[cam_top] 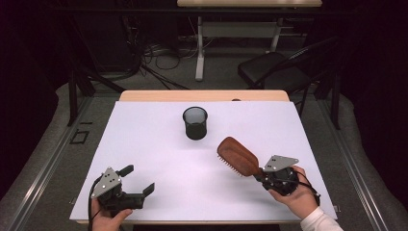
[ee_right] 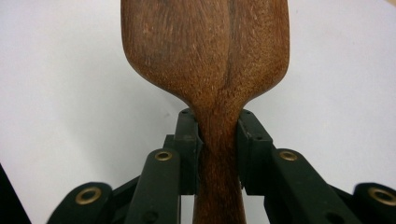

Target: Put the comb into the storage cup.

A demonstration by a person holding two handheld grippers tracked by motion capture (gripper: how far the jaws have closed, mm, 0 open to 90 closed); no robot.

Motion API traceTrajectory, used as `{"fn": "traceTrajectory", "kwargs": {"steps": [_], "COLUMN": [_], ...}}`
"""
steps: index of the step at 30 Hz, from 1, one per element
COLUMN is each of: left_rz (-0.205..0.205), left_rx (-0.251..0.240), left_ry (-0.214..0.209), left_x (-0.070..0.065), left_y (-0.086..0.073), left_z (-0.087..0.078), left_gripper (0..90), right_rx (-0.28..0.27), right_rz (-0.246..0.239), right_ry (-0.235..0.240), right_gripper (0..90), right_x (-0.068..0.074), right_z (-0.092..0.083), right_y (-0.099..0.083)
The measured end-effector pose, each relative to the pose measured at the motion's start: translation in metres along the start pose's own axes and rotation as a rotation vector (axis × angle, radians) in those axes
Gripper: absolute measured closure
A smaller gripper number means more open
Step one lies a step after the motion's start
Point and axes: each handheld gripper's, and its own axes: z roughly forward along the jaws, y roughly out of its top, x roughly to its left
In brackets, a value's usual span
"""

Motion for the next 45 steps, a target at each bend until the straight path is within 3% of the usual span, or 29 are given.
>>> {"fn": "traceTrajectory", "kwargs": {"steps": [23, 45], "left_rz": [-0.012, -0.042], "left_rx": [0.005, -0.002], "left_ry": [-0.002, -0.015], "left_x": [0.000, 0.001], "left_y": [-0.001, -0.002], "left_z": [0.002, 0.002], "left_gripper": [0.9, 0.9], "right_rx": [-0.168, -0.277], "right_rz": [0.026, 0.051], "right_ry": [0.037, 0.039], "right_gripper": [73.0, 73.0], "right_x": [0.011, 0.018], "right_z": [0.023, 0.043], "right_y": [0.040, 0.066]}}
